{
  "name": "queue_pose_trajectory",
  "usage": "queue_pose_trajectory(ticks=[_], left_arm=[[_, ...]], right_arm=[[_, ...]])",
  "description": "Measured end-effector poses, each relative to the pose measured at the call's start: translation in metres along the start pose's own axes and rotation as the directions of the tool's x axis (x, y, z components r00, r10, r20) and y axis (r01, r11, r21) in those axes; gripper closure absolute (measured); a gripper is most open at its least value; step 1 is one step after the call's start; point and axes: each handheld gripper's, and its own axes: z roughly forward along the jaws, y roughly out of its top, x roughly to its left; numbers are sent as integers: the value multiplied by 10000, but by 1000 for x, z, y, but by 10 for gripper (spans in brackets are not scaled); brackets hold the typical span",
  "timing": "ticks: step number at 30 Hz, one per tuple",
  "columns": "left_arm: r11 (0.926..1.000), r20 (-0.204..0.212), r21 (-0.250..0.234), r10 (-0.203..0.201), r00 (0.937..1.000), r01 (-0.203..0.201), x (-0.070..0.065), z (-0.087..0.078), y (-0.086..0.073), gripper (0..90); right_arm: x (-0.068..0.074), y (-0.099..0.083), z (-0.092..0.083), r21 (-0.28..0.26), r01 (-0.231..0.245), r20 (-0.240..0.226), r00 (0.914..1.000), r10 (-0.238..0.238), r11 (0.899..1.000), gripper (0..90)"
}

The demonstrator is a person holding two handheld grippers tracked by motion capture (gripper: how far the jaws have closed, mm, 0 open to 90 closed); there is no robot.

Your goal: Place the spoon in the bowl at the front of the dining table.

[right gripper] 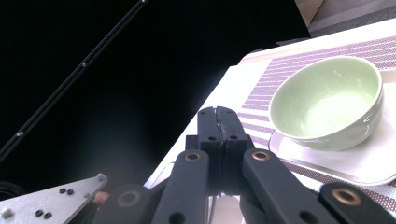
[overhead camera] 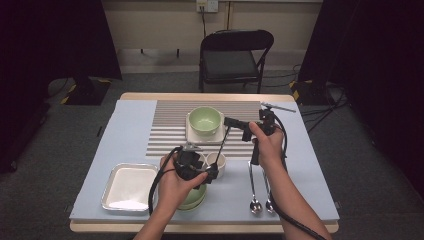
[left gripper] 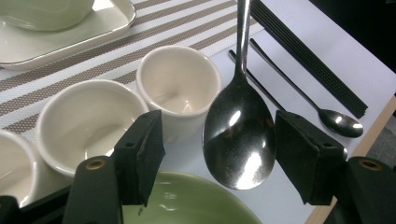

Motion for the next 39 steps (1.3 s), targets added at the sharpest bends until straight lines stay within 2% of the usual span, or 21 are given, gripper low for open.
queue_pose_trajectory(ticks=[6,13,20,27,33,39], left_arm=[[10000,-313,69,63,9995,-60,7,-4,-1,360],[9998,-475,-89,-198,9987,194,16,-8,-3,370],[9996,-647,-138,-260,9976,251,23,-11,-3,363],[9994,-717,-202,-278,9970,264,26,-12,-3,366],[9986,-565,-298,-447,9974,430,27,-14,-3,355],[9985,-535,-334,-448,9976,431,28,-14,-2,350]], right_arm=[[0,0,0,33,-38,6,10000,38,10000,900],[0,0,0,117,-88,-17,10000,89,9999,900],[0,-1,1,170,-176,-42,9998,177,9997,900],[0,-1,1,189,-280,-44,9996,281,9994,900],[0,0,1,219,-457,-76,9989,459,9987,900],[-1,0,1,100,-501,11,9987,501,9987,900]])
